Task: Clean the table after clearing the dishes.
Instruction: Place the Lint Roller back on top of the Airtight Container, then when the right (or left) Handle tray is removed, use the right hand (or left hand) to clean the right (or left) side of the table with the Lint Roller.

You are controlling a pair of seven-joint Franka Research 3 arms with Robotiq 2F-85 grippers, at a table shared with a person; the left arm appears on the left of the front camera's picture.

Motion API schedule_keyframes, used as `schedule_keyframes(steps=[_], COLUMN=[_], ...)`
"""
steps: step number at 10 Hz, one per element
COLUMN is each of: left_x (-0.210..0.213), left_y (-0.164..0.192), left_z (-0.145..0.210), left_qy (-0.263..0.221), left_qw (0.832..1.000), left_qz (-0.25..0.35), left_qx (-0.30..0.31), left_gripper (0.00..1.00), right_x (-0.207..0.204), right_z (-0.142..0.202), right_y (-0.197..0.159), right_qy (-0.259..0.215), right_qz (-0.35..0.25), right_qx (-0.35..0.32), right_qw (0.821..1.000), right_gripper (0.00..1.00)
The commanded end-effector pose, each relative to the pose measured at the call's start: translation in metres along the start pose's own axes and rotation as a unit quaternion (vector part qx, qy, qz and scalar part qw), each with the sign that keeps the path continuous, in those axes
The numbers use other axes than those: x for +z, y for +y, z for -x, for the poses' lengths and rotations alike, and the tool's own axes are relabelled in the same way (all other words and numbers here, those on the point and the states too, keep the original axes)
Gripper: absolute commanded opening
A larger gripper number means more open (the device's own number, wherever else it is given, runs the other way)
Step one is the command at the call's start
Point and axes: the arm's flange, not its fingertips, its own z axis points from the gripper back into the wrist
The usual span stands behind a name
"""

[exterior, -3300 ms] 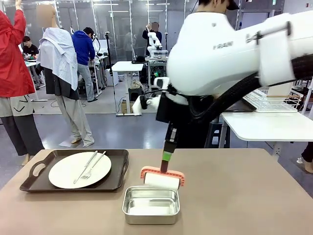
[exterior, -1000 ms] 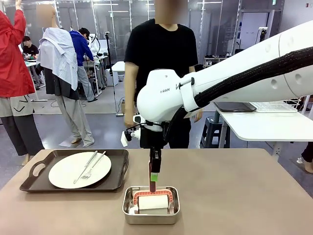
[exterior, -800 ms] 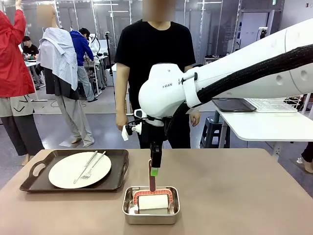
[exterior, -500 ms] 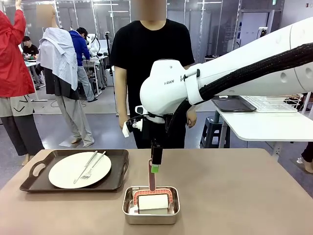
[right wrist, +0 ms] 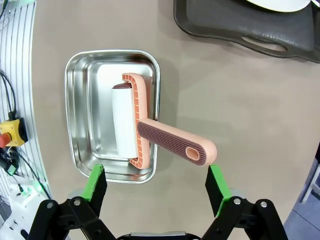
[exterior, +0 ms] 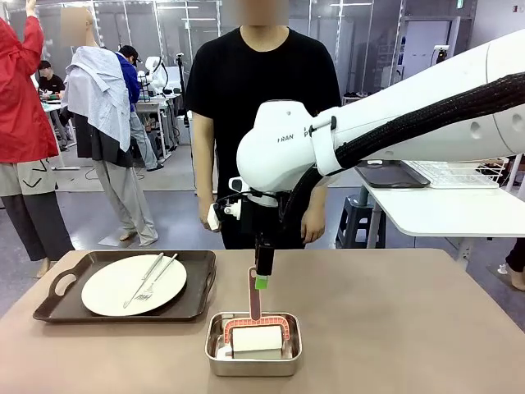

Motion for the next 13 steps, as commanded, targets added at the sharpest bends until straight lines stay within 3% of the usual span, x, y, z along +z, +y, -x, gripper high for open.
schedule_keyframes(steps=[1, 8, 9, 11, 13], left_x=[0.003, 0.003, 0.003, 0.003, 0.003], left_y=[-0.002, -0.002, -0.002, -0.002, -0.002], left_z=[0.0, 0.0, 0.0, 0.0, 0.0], left_qy=[-0.002, -0.002, -0.002, -0.002, -0.002], left_qw=[1.0, 1.0, 1.0, 1.0, 1.0], left_qz=[0.001, 0.001, 0.001, 0.001, 0.001], left_qx=[-0.001, -0.001, -0.001, -0.001, -0.001], left_gripper=[1.0, 1.0, 1.0, 1.0, 1.0], right_x=[0.001, 0.0, 0.021, 0.057, 0.07], right_z=[-0.003, -0.001, 0.011, 0.069, 0.149], right_y=[0.003, 0.0, -0.013, -0.044, -0.057], right_qy=[0.001, 0.0, -0.058, -0.174, -0.266], right_qz=[0.001, 0.0, -0.035, -0.139, -0.223], right_qx=[0.003, 0.001, -0.051, -0.171, -0.274], right_qw=[1.0, 1.0, 0.996, 0.96, 0.897], right_gripper=[1.0, 1.0, 1.0, 1.0, 1.0])
